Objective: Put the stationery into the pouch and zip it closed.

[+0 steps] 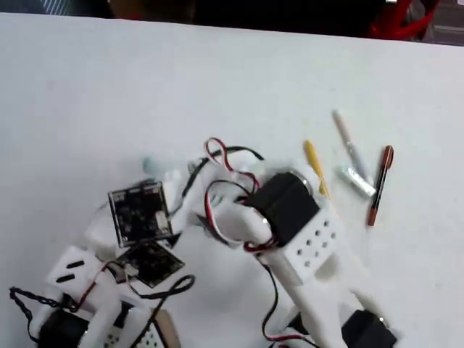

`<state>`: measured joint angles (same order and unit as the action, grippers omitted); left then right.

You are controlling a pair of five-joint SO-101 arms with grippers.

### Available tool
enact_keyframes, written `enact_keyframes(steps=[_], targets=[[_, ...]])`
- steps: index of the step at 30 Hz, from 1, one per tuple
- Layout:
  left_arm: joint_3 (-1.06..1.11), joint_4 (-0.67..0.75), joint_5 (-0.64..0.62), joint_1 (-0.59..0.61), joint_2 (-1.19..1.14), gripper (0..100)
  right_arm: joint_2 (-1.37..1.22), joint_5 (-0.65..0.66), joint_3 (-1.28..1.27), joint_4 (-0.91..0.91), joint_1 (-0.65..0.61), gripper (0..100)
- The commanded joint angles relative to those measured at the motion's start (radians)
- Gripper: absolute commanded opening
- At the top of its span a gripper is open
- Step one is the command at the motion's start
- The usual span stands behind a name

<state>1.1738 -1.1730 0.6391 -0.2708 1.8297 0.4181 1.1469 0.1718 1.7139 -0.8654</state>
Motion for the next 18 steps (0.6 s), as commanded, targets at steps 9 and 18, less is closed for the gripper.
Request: enact_keyframes(steps=[9,18], targets=[[-0.005,-0.032,0.003,-0.199,-0.002,27,0.196,0.014,-0.115,0.007,-0.14,1.9],[0.044,-0.029,0.003,-0.272,-0.002,22,0.214,0.014,-0.115,0.005,-0.137,1.9]])
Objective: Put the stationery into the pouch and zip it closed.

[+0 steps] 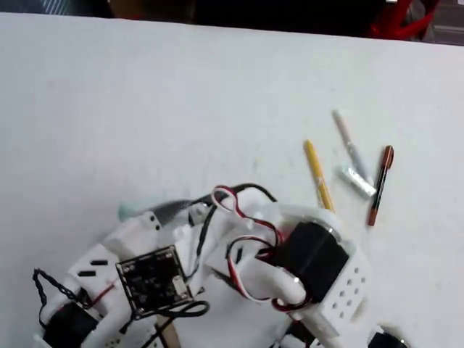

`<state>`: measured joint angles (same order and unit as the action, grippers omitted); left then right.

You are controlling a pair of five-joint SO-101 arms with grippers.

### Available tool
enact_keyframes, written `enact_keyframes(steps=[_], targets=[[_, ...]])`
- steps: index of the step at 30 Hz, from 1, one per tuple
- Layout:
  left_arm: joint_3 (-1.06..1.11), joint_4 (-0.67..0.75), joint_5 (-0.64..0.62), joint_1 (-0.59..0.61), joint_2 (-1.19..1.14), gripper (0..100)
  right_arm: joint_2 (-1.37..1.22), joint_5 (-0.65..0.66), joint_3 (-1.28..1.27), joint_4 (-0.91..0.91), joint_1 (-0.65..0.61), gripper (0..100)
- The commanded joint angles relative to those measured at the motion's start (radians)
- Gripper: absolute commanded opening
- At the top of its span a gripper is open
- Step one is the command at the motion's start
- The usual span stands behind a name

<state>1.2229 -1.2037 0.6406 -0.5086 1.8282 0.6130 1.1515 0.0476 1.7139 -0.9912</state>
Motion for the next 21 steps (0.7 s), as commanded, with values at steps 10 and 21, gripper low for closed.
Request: enact_keyframes(steps=[10,21], targets=[[-0.006,0.015,0.003,-0.082,-0.001,5,0.028,-0.058,0.029,0.004,0.065,3.6],[0.071,0.221,0.002,-0.038,-0.001,2,0.087,-0.232,0.212,0.01,0.097,27.1]])
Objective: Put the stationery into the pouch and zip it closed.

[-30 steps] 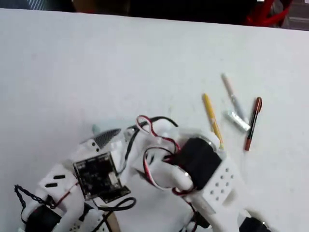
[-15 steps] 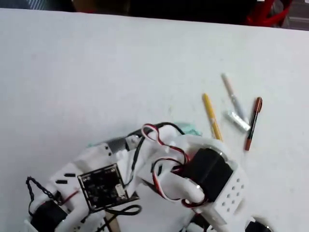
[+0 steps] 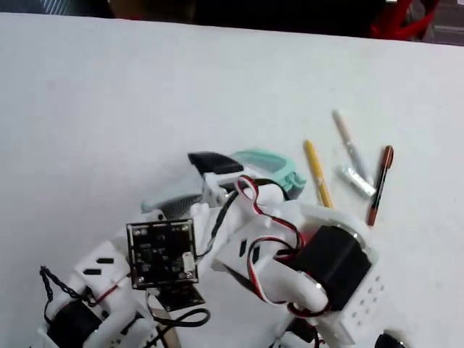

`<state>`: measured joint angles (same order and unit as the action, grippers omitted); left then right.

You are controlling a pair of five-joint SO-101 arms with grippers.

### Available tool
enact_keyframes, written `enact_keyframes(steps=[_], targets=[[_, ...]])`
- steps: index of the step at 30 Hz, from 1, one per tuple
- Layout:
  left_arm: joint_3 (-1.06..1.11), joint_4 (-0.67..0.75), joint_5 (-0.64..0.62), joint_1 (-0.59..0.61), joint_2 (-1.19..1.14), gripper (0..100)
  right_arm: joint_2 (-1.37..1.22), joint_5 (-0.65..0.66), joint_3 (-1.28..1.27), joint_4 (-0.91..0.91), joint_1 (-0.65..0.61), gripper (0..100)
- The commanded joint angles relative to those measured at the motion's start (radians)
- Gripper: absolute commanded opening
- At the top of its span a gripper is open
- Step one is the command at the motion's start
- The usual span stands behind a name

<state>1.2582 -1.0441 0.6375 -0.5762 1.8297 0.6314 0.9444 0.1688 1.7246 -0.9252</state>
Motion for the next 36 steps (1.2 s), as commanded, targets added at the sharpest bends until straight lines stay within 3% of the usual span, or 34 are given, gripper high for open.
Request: enact_keyframes(steps=[1,4,11,19,23,26,36], targets=[[0.061,0.097,0.0,0.048,-0.002,2,0.09,-0.026,0.094,-0.001,0.031,25.2],[0.143,0.236,-0.095,0.14,-0.002,2,0.139,-0.029,0.092,-0.001,0.053,22.4],[0.253,0.545,-0.336,0.337,-0.002,2,0.18,-0.031,0.092,-0.002,0.246,22.9],[0.253,0.608,-0.5,0.288,-0.007,2,0.18,-0.055,0.077,-0.05,0.512,22.7],[0.233,0.606,-0.5,0.2,-0.01,2,0.156,-0.295,-0.006,-0.174,0.73,22.7],[0.15,0.511,-0.509,0.156,-0.048,2,0.12,-0.466,-0.117,-0.259,0.885,22.7],[-0.259,0.463,-0.667,0.136,-0.584,2,0.128,-0.778,-0.655,-0.538,0.929,22.5]])
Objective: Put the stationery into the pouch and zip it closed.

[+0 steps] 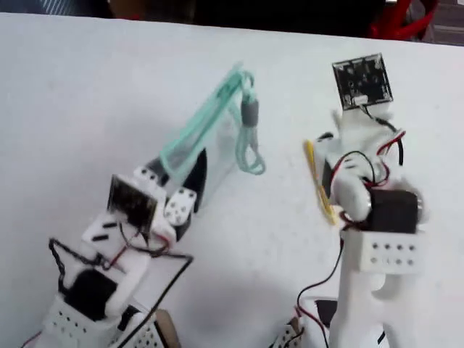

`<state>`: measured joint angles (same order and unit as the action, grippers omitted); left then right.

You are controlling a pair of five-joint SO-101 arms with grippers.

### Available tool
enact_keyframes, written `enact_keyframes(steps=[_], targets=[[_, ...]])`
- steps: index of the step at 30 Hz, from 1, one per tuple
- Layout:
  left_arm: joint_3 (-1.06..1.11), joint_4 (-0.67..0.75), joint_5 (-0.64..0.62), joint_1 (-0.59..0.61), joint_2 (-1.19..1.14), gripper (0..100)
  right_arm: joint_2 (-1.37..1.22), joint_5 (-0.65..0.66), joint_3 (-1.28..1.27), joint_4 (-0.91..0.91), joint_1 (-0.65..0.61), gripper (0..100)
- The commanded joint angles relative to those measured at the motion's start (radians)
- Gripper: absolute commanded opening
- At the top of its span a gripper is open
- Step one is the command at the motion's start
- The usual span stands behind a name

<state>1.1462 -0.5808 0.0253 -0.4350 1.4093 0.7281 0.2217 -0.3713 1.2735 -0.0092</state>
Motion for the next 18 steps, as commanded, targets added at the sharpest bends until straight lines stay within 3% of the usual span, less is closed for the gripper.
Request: enact_keyframes(steps=[1,9,14,18], targets=[[-0.167,0.0,-0.069,-0.005,-0.22,2,0.038,-0.069,-0.172,-0.124,0.013,22.5],[-0.15,0.081,-0.075,-0.013,-0.377,2,0.05,-0.172,-0.657,-0.634,0.018,22.5],[-0.018,0.239,-0.074,-0.013,-0.378,2,0.041,-0.172,-0.675,-0.662,0.042,22.5],[0.021,0.199,-0.078,-0.007,-0.374,11,0.041,-0.173,-0.701,-0.68,0.039,22.5]])
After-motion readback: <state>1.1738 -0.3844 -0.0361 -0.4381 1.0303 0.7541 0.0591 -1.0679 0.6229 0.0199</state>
